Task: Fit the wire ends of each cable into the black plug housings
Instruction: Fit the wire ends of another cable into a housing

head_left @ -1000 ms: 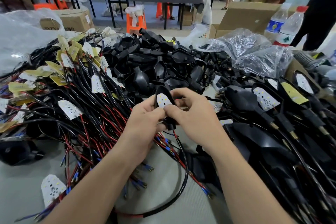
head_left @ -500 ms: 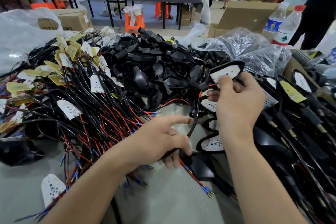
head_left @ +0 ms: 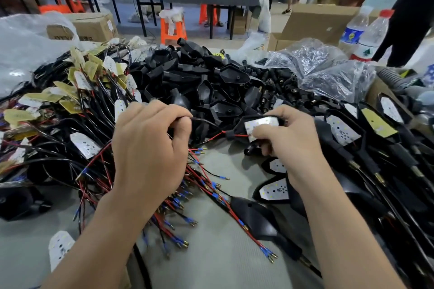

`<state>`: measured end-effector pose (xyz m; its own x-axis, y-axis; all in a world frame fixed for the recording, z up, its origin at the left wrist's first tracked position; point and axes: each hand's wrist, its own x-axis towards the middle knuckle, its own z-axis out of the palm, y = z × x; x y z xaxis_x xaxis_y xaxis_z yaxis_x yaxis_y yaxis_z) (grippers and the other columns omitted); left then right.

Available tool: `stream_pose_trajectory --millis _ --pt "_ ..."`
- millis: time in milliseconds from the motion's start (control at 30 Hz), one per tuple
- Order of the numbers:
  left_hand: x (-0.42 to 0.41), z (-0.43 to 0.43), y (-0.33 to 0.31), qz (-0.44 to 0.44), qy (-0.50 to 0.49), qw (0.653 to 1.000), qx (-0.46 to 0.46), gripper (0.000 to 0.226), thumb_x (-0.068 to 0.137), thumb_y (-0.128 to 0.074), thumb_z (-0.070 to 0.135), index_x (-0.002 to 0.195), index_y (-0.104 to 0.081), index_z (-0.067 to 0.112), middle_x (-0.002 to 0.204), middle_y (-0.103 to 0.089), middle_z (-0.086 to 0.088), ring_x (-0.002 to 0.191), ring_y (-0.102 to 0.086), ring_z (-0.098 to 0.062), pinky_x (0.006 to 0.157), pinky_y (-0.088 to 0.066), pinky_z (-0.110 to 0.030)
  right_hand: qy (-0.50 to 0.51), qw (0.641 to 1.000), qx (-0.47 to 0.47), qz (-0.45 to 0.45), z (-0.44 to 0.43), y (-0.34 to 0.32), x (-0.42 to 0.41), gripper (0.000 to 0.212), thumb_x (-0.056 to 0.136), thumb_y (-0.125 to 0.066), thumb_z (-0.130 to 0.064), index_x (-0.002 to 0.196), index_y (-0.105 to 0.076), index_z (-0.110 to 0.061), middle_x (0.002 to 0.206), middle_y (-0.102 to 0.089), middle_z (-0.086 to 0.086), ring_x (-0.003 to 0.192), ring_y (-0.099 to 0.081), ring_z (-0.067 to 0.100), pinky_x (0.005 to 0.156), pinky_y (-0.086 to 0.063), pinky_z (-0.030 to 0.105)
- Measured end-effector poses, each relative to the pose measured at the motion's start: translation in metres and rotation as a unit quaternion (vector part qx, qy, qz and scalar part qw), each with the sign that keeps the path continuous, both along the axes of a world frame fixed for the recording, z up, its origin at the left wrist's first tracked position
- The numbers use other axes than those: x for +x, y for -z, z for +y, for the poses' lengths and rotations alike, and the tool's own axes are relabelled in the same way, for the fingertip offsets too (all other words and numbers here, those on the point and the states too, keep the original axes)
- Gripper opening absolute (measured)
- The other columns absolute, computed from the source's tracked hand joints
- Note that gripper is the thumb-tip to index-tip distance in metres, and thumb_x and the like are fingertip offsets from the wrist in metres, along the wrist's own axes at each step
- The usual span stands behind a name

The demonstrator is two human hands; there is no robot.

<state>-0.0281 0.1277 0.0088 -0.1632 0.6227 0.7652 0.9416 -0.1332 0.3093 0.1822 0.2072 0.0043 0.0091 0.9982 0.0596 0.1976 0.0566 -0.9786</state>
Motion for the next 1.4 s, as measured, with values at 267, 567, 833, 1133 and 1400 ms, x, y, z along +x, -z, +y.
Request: stream_pose_trajectory --millis 267,567,833,1133,1400 --pt "0.002 0.016 0.022 -0.007 0.074 0.995 -0.064 0.044 0.071 -0.071 0.004 0.044 -0.039 0.017 0.056 -0.038 0.006 0.066 -0.036 -0.020 0.076 -0.032 -0.031 -0.265 0.871 0.008 -0.413 -0.016 -0.002 -0.005 0.011 0.070 -0.078 -0.035 0.080 -0.073 -0.035 0.070 -0.069 -0.020 0.065 -0.062 -0.003 0.062 -0.048 0.014" --pt "0.008 0.022 0.033 -0.052 0.230 0.969 -0.065 0.042 0.080 -0.067 0.004 0.053 -0.043 0.025 0.132 -0.064 0.007 0.132 -0.049 -0.011 0.106 -0.036 -0.018 -0.375 0.917 -0.067 -0.121 -0.028 0.007 -0.035 0.051 0.078 -0.066 0.004 0.122 -0.061 -0.021 0.083 -0.062 0.006 0.077 -0.053 0.020 0.072 -0.044 0.043" --pt "0.006 0.017 0.032 -0.147 0.073 0.986 -0.003 0.020 0.096 -0.058 0.047 0.103 -0.064 0.029 0.119 -0.057 0.017 0.111 -0.055 -0.006 0.095 -0.044 -0.024 -0.326 0.942 -0.077 -0.030 -0.038 0.014 -0.055 0.023 0.098 -0.049 0.005 0.087 -0.069 0.000 0.075 -0.071 0.018 0.055 -0.060 0.019 0.047 -0.045 0.021" --pt "0.005 0.031 0.032 -0.465 0.156 0.869 -0.055 0.006 0.083 -0.078 0.029 0.080 -0.083 0.029 0.051 -0.050 0.018 0.051 -0.042 -0.001 0.053 -0.037 -0.013 -0.463 0.863 -0.186 -0.082 -0.044 0.014 -0.047 0.026 0.099 -0.047 0.005 0.088 -0.067 -0.005 0.079 -0.071 0.015 0.063 -0.064 0.018 0.053 -0.052 0.021" --pt "0.002 0.039 0.037 -0.486 0.147 0.859 -0.065 0.005 0.066 -0.071 0.019 0.062 -0.068 0.020 0.055 -0.051 0.007 0.056 -0.044 -0.013 0.053 -0.039 -0.026 -0.329 0.934 -0.074 -0.120 -0.037 0.020 -0.052 0.030 0.093 -0.071 -0.021 0.080 -0.063 0.005 0.066 -0.065 0.018 0.060 -0.056 0.021 0.061 -0.043 0.036"
